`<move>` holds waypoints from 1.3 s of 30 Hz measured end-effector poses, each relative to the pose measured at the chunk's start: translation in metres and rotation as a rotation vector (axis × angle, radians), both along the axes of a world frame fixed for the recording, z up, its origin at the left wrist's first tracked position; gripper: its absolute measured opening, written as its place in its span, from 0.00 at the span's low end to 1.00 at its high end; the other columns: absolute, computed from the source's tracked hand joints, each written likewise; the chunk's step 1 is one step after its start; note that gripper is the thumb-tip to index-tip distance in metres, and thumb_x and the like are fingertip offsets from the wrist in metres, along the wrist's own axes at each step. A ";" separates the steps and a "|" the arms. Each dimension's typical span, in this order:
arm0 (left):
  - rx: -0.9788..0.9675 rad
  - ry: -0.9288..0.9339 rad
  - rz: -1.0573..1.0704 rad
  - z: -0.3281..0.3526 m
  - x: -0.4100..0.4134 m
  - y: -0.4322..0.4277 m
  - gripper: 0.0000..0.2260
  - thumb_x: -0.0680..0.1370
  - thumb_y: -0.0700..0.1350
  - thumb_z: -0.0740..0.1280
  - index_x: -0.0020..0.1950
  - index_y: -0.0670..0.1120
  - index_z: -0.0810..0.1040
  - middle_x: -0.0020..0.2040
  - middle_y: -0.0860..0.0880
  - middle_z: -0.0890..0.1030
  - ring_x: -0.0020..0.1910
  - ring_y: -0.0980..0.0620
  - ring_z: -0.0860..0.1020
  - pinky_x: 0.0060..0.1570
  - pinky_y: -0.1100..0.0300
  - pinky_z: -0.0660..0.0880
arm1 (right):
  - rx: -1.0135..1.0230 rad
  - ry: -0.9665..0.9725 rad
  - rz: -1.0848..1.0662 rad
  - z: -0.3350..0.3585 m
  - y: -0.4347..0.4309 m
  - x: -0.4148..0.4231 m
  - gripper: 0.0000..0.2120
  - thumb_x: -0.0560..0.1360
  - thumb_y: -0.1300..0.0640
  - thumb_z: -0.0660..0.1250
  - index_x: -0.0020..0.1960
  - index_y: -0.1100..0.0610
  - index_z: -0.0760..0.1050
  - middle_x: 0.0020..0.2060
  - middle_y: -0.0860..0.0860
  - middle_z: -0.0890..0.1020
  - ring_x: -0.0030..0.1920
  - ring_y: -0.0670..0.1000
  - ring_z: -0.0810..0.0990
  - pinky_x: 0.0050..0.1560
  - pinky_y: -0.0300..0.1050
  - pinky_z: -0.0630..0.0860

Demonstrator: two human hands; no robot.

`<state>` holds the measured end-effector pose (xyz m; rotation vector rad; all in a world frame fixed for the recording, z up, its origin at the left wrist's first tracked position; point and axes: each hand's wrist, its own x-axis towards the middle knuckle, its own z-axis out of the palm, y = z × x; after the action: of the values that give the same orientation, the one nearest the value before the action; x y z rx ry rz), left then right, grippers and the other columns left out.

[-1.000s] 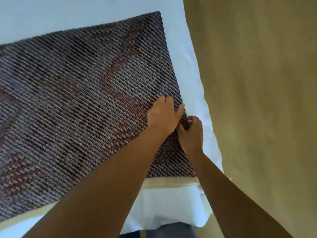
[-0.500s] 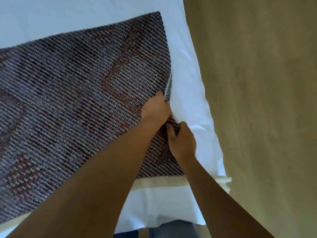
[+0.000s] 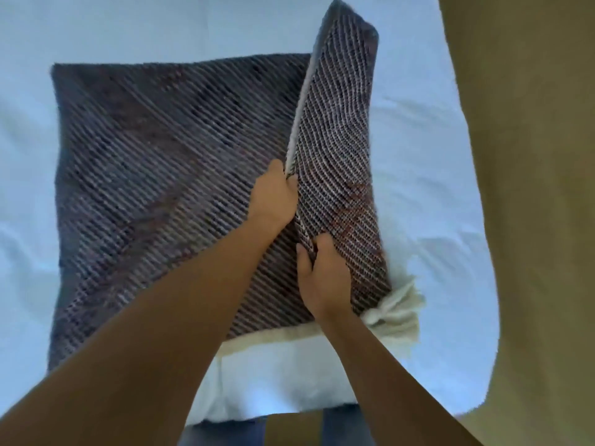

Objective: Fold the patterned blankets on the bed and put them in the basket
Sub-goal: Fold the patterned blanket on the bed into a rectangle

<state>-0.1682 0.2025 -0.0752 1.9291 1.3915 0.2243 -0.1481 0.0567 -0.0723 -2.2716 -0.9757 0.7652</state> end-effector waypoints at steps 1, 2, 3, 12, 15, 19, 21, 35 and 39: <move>0.003 -0.007 -0.003 0.001 -0.025 0.010 0.07 0.80 0.45 0.57 0.45 0.43 0.64 0.36 0.47 0.71 0.34 0.47 0.71 0.33 0.54 0.67 | 0.017 0.021 0.002 0.001 0.009 -0.025 0.08 0.79 0.52 0.58 0.45 0.55 0.63 0.36 0.53 0.76 0.39 0.59 0.78 0.39 0.49 0.71; 0.012 -0.012 -0.002 0.001 -0.050 0.021 0.07 0.81 0.45 0.57 0.46 0.43 0.64 0.35 0.48 0.71 0.33 0.47 0.71 0.32 0.54 0.67 | 0.029 0.041 0.009 0.002 0.019 -0.050 0.08 0.78 0.52 0.59 0.46 0.56 0.65 0.37 0.54 0.78 0.40 0.59 0.79 0.40 0.50 0.72; 0.024 -0.014 0.007 0.001 -0.075 0.031 0.07 0.81 0.45 0.57 0.46 0.43 0.64 0.34 0.49 0.69 0.32 0.48 0.70 0.31 0.54 0.67 | 0.036 0.058 0.021 0.002 0.029 -0.073 0.08 0.78 0.52 0.59 0.48 0.57 0.66 0.39 0.56 0.79 0.40 0.59 0.79 0.41 0.49 0.72; 0.141 -0.036 0.274 -0.003 -0.262 0.084 0.07 0.80 0.45 0.58 0.46 0.42 0.66 0.33 0.51 0.69 0.30 0.53 0.66 0.30 0.56 0.57 | 0.026 0.151 0.299 -0.008 0.098 -0.243 0.11 0.79 0.52 0.59 0.55 0.60 0.66 0.39 0.61 0.80 0.38 0.62 0.80 0.33 0.46 0.69; 0.170 -0.092 0.458 -0.010 -0.313 0.084 0.06 0.79 0.46 0.58 0.47 0.44 0.66 0.34 0.53 0.70 0.35 0.50 0.68 0.35 0.58 0.60 | -0.002 0.211 0.365 -0.012 0.108 -0.281 0.11 0.78 0.53 0.60 0.54 0.59 0.65 0.39 0.61 0.80 0.38 0.62 0.80 0.33 0.46 0.68; -0.166 -0.076 0.512 -0.034 -0.351 0.074 0.12 0.77 0.53 0.62 0.50 0.45 0.69 0.39 0.52 0.74 0.41 0.49 0.73 0.39 0.58 0.67 | -0.103 0.198 0.461 -0.025 0.101 -0.310 0.13 0.76 0.54 0.62 0.56 0.60 0.67 0.51 0.59 0.79 0.51 0.60 0.78 0.48 0.49 0.73; -0.264 -0.076 0.438 -0.040 -0.357 0.063 0.14 0.75 0.56 0.65 0.50 0.47 0.69 0.40 0.54 0.73 0.40 0.53 0.73 0.36 0.59 0.68 | -0.118 0.192 0.459 -0.029 0.095 -0.314 0.14 0.75 0.55 0.64 0.57 0.60 0.68 0.54 0.58 0.76 0.53 0.58 0.76 0.52 0.49 0.72; -0.329 -0.132 0.404 -0.032 -0.380 -0.048 0.15 0.68 0.52 0.70 0.52 0.49 0.75 0.44 0.55 0.78 0.43 0.55 0.76 0.42 0.62 0.71 | -0.644 -0.323 0.743 -0.006 0.044 -0.307 0.14 0.76 0.51 0.60 0.59 0.57 0.72 0.57 0.54 0.79 0.58 0.56 0.76 0.55 0.49 0.69; -0.401 -0.024 0.355 -0.020 -0.392 -0.071 0.10 0.68 0.47 0.70 0.43 0.41 0.77 0.37 0.48 0.79 0.38 0.49 0.76 0.38 0.57 0.73 | -0.632 -0.145 0.702 0.000 0.023 -0.330 0.14 0.77 0.57 0.60 0.61 0.59 0.71 0.58 0.55 0.78 0.58 0.56 0.77 0.50 0.46 0.72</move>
<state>-0.5603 0.1313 -0.0950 1.3468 1.6168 0.1224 -0.4783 0.0793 -0.0722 -2.5151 -1.8600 1.3653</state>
